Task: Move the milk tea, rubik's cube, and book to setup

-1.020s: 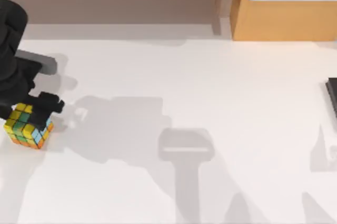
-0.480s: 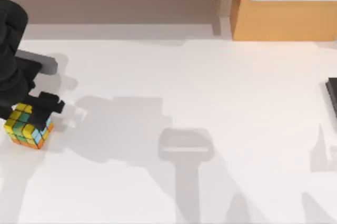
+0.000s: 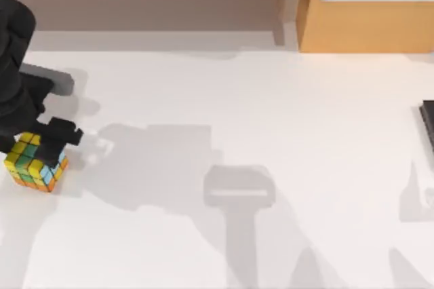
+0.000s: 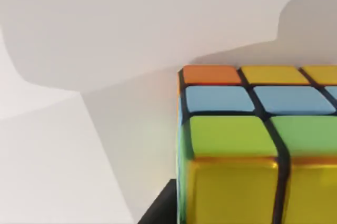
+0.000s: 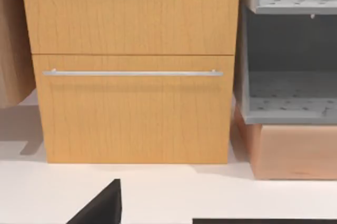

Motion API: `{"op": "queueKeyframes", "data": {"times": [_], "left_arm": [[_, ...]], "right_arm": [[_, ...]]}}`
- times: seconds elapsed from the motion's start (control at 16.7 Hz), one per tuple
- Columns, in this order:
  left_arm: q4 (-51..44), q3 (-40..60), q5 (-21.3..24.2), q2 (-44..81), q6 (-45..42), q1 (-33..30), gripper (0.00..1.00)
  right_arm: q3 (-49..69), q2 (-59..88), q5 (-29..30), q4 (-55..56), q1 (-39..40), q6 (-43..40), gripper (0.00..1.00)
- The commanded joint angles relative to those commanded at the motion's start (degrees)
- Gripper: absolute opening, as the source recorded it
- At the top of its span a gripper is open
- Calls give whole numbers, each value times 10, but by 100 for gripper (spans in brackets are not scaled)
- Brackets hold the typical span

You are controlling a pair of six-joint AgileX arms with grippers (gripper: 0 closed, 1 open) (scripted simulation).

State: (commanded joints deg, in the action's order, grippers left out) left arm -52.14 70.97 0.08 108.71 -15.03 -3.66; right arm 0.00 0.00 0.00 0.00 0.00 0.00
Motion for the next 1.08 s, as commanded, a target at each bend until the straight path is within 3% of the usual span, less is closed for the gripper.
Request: {"op": "queueKeyframes", "data": {"times": [0.78,1.08], "left_arm": [[-55,34,-1,-19,0,-1,0],[32,68,-26,-26,-5,-59,0]], "right_arm": [[0,0,0,0,0,0,100],[0,0,0,0,0,0,100]]}}
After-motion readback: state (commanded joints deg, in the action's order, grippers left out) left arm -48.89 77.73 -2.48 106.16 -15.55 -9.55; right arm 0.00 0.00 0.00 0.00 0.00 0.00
